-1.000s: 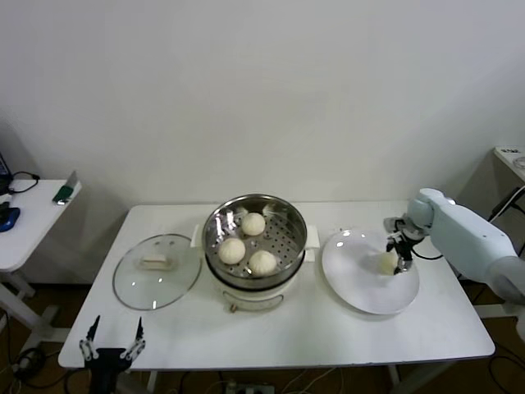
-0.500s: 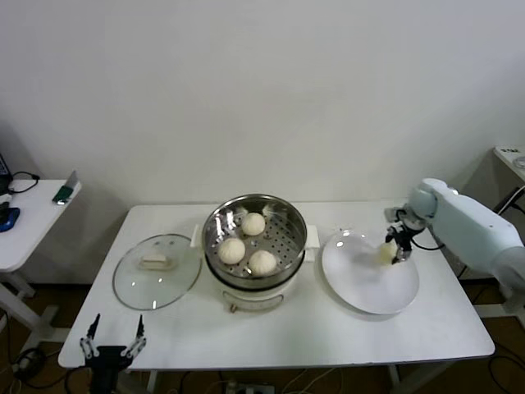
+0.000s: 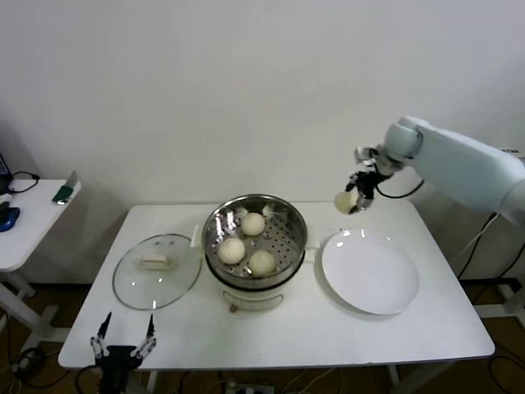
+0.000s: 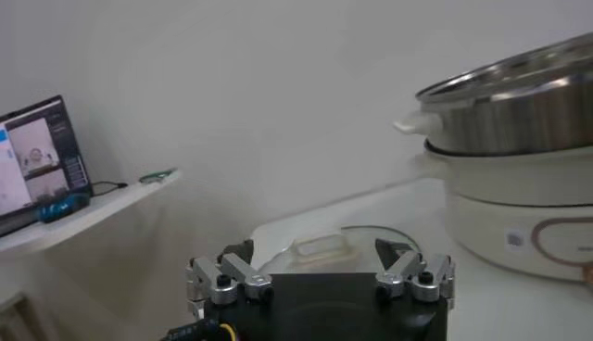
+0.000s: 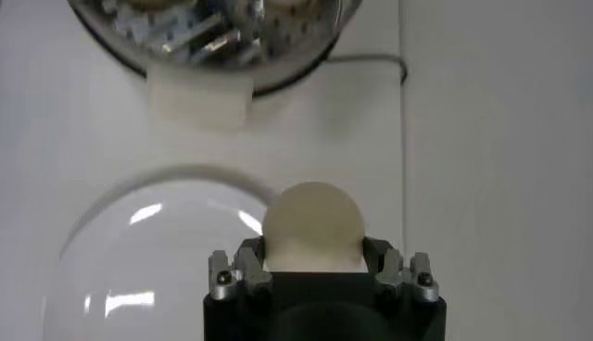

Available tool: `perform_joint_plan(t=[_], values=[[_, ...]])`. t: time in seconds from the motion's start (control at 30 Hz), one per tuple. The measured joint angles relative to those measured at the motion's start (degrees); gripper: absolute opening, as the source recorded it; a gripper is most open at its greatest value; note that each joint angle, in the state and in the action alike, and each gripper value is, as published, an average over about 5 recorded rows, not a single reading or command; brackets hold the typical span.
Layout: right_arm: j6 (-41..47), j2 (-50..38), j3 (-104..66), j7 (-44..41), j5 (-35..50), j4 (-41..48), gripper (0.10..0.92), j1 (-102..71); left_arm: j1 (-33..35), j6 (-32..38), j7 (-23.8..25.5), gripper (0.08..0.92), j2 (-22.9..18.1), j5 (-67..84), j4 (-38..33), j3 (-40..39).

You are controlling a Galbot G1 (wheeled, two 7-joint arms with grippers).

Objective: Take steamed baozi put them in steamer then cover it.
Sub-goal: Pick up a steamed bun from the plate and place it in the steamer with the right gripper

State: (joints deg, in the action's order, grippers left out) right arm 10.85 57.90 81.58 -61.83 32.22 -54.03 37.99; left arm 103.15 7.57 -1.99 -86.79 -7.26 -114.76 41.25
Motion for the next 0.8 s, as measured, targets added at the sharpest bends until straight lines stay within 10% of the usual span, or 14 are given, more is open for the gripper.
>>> perform_joint_plan(t=[0.8], values=[[6.63, 15.08, 14.43, 5.73, 16.63, -6.43, 0.695, 4.80, -1.22, -0.77, 0.38, 0.823, 0.45, 4.06, -0.58, -0.61]])
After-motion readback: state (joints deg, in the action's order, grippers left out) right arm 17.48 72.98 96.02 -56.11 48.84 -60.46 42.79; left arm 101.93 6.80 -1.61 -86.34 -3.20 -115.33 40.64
